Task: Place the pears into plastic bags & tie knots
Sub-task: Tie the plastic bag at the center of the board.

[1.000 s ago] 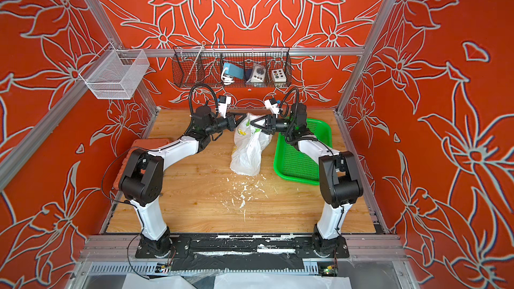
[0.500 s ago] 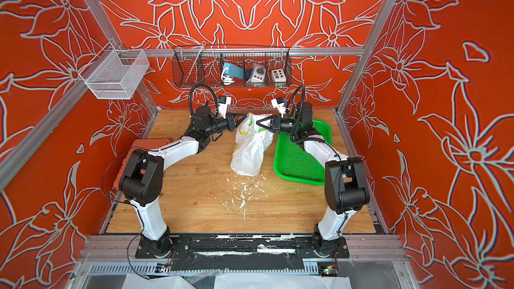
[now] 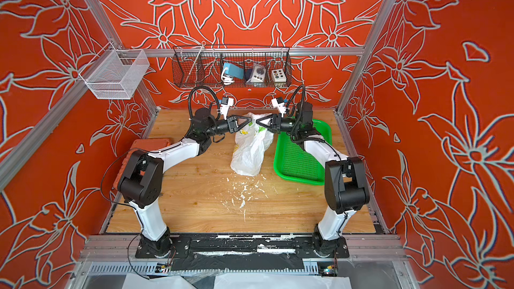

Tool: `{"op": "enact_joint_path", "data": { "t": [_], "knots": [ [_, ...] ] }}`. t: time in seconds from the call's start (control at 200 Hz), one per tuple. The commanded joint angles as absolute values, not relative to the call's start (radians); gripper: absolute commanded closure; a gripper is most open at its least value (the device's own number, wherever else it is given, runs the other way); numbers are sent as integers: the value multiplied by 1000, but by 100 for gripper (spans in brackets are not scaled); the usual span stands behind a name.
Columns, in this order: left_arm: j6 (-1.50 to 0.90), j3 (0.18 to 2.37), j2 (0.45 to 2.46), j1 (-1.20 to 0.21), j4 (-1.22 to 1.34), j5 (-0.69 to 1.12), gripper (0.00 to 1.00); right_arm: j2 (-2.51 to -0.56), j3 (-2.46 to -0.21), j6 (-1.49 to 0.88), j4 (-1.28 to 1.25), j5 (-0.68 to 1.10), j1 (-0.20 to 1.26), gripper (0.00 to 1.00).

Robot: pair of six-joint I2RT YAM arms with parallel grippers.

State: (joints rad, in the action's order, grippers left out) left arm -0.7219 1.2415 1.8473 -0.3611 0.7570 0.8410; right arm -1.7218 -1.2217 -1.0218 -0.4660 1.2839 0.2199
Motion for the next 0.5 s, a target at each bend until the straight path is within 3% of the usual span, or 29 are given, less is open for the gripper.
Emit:
{"op": "enact_joint_path", "data": {
  "t": [0.0,0.165,0.495],
  "knots": [
    [-822,1230,1824,-369,865,874,66,-1730,-1237,-1040,-518,1293,220,60],
    [-827,1235,1829,-378,867,876,66,-1727,-1233,-1050,-534,1289,221,55],
    [-841,1283,1881,-397,860,872,60,-1729,-1224,-1105,-615,1311,220,56]
  ]
}}
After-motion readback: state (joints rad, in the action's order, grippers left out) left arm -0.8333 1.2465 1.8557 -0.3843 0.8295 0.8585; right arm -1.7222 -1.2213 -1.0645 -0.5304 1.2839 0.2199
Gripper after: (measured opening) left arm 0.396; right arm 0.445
